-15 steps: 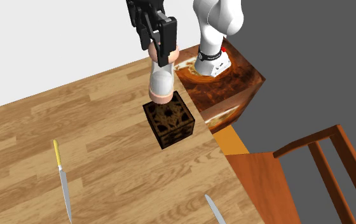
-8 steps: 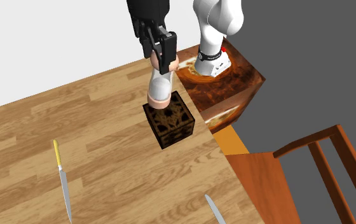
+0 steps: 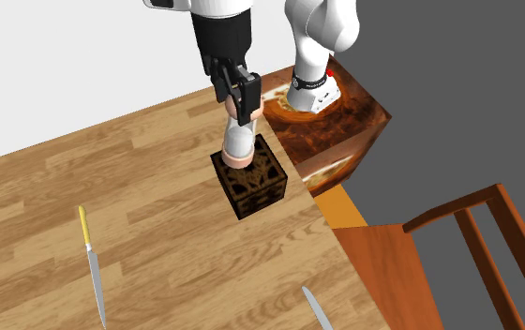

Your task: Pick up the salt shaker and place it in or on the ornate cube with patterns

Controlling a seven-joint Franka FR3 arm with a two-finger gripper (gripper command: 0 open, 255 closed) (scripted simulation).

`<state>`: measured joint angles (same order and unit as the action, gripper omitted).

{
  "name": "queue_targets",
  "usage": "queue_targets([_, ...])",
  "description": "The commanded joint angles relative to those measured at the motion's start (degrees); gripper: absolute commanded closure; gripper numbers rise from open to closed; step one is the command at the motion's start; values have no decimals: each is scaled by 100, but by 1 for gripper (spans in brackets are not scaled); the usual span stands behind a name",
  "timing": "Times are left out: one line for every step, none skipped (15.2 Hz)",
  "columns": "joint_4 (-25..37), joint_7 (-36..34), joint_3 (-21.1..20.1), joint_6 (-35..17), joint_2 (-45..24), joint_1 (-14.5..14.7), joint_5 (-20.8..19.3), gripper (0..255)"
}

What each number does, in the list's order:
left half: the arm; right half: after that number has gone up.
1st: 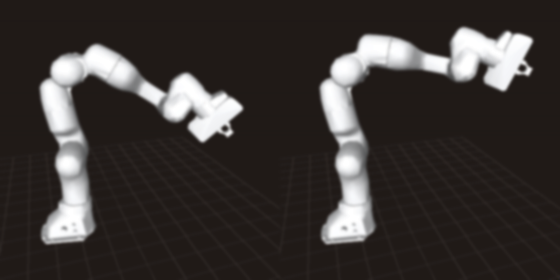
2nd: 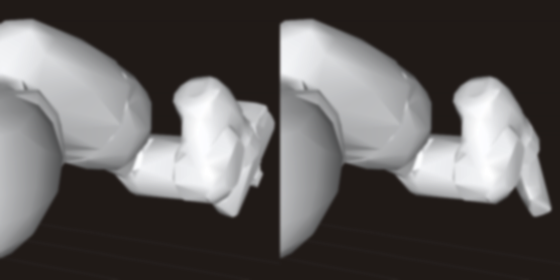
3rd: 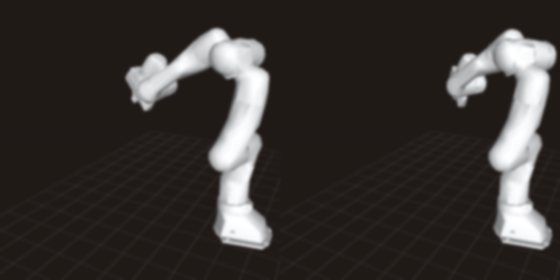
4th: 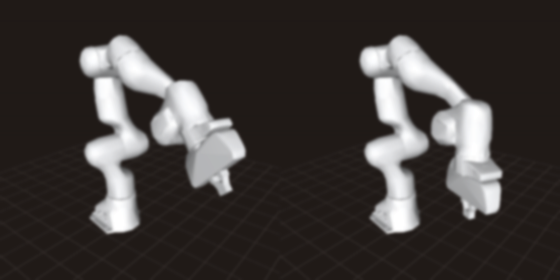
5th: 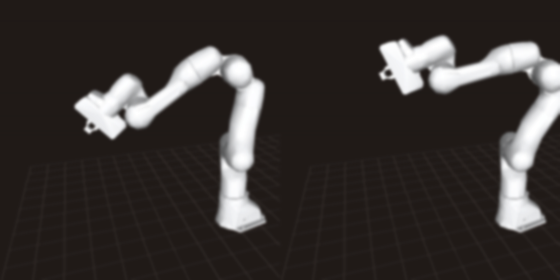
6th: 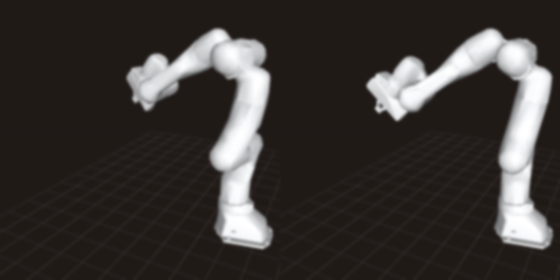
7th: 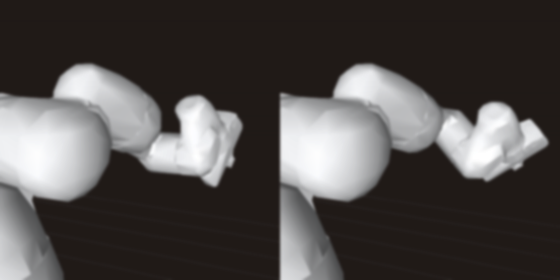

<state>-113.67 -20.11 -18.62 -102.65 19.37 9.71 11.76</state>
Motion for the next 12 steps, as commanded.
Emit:
queue_targets([-194,17,-14,-174,24,9,17,255])
queue_targets([-277,26,-19,-249,31,13,24,255])
queue_targets([-360,35,-24,-325,38,16,31,255])
queue_targets([-441,44,-29,-401,43,20,38,255])
queue_targets([-521,53,-35,-477,46,23,45,255])
queue_targets([-599,62,-41,-553,49,26,52,255])
queue_targets([-677,70,-47,-629,50,30,59,255])
queue_targets([-753,79,-53,-705,49,33,65,255])
queue_targets([-828,87,-60,-782,48,36,72,255])
queue_targets([-902,95,-67,-858,45,39,78,255])
queue_targets([-962,101,-72,-921,42,42,83,255])
queue_targets([-962,101,-72,-921,42,42,83,255])
